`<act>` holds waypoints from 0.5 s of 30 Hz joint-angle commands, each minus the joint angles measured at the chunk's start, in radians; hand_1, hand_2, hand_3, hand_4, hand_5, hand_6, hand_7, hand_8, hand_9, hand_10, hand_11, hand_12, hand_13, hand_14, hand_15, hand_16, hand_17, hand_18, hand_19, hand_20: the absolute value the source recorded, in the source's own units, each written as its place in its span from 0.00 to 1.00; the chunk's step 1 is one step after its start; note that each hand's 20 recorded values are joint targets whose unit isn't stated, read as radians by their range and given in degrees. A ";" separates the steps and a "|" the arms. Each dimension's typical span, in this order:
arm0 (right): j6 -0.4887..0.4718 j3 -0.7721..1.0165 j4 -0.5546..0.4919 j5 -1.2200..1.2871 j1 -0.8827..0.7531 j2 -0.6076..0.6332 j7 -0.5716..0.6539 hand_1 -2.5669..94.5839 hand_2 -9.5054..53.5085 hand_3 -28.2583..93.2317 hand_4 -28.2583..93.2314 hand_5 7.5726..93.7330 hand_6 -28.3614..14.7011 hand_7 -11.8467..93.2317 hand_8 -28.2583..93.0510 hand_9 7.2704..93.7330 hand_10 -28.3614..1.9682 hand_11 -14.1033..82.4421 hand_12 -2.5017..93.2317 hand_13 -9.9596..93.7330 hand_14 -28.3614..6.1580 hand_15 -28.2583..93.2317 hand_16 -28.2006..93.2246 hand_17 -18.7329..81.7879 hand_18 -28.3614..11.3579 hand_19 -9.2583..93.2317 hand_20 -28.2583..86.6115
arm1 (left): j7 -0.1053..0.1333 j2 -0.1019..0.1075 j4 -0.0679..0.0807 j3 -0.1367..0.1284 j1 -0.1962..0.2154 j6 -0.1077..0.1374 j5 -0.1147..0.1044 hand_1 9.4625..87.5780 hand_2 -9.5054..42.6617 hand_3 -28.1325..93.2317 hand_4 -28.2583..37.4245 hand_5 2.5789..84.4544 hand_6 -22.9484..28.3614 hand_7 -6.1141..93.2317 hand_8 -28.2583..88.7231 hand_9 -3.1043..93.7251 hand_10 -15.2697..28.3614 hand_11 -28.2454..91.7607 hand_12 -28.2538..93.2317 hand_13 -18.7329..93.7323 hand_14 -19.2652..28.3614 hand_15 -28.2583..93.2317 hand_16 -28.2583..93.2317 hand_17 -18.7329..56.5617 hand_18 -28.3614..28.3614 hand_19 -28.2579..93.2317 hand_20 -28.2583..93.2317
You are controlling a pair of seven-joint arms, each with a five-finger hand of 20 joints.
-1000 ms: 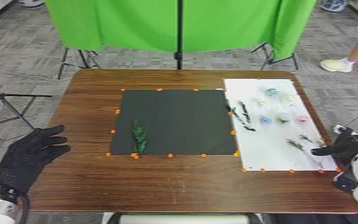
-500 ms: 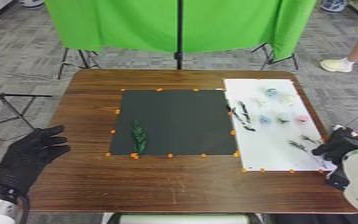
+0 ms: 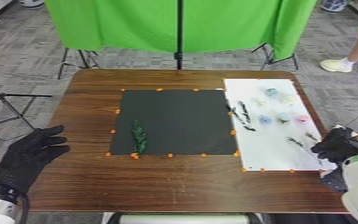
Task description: Arrange flowers
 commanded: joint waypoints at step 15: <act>-0.030 -0.729 0.026 -0.029 0.723 -0.217 -0.189 0.41 0.06 0.95 0.07 0.87 0.62 0.60 0.31 0.94 0.65 0.85 0.40 0.90 0.58 0.90 0.49 0.56 0.27 0.91 0.47 | -0.050 0.002 0.007 0.022 -0.013 0.014 0.008 0.25 0.33 0.83 0.00 0.51 0.59 0.38 0.12 0.46 0.75 0.62 0.39 0.49 0.84 0.80 0.18 0.21 0.93 0.78 0.23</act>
